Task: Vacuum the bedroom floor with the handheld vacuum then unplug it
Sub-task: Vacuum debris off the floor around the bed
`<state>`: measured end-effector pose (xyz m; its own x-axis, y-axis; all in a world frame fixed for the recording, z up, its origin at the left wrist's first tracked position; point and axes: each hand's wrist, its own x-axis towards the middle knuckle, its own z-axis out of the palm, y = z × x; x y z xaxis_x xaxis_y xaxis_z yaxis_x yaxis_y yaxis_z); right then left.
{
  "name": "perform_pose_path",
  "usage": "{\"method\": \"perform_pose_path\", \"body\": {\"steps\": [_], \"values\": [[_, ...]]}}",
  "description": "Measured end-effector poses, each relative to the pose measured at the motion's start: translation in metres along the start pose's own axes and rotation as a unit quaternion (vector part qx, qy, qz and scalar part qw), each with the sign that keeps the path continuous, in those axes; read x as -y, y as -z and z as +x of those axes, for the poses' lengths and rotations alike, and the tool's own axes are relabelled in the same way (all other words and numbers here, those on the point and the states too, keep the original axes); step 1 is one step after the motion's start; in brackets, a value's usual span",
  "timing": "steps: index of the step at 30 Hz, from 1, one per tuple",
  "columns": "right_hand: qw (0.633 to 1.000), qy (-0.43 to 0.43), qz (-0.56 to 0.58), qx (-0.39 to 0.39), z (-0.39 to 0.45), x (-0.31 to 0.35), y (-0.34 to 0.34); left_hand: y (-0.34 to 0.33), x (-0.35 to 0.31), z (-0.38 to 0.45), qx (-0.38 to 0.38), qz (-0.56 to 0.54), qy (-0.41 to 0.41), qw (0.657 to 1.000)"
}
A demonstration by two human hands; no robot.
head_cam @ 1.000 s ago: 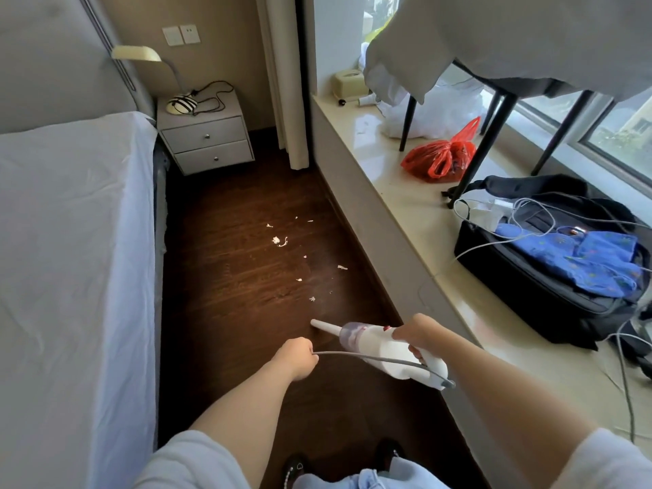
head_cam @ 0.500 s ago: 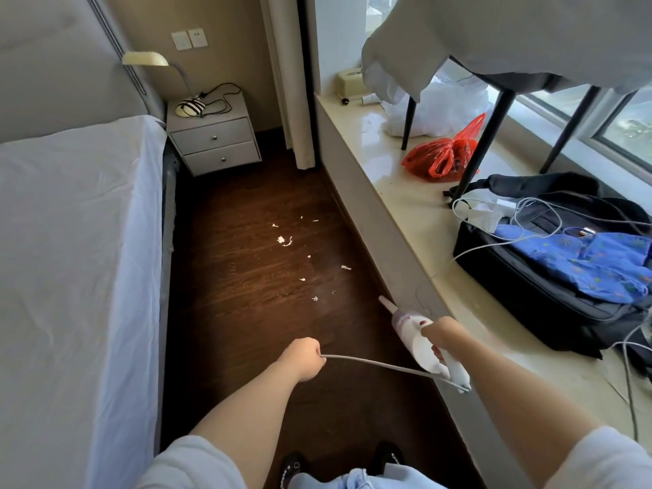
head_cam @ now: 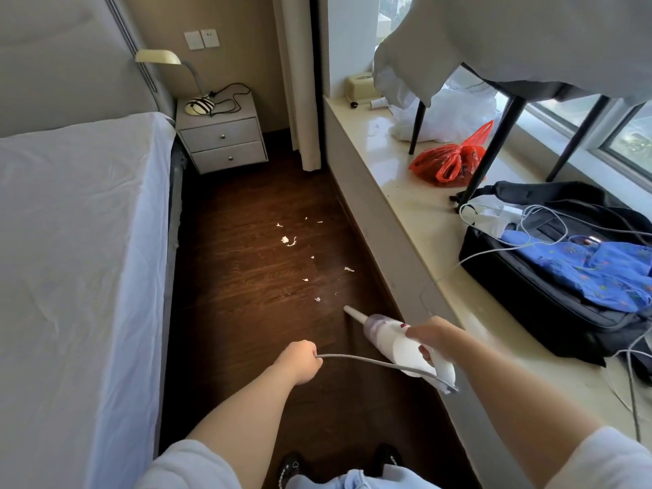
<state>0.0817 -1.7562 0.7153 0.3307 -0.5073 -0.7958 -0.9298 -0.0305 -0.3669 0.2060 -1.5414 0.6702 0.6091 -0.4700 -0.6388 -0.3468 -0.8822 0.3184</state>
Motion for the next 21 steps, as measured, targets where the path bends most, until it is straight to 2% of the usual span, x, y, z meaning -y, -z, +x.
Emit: {"method": "perform_pose_path", "body": {"steps": [10,15,21], "values": [[0.997,-0.004,-0.037,0.063,-0.002,0.030,-0.064,0.011,0.036,-0.009,-0.027,-0.015,0.045,0.999],[0.998,0.026,-0.047,0.011,0.004,0.025,-0.066,0.013,0.039,-0.011,-0.020,-0.014,0.052,0.998],[0.999,0.013,-0.035,-0.029,0.012,0.014,-0.042,0.006,0.019,-0.010,-0.005,-0.011,0.032,0.999]]}}
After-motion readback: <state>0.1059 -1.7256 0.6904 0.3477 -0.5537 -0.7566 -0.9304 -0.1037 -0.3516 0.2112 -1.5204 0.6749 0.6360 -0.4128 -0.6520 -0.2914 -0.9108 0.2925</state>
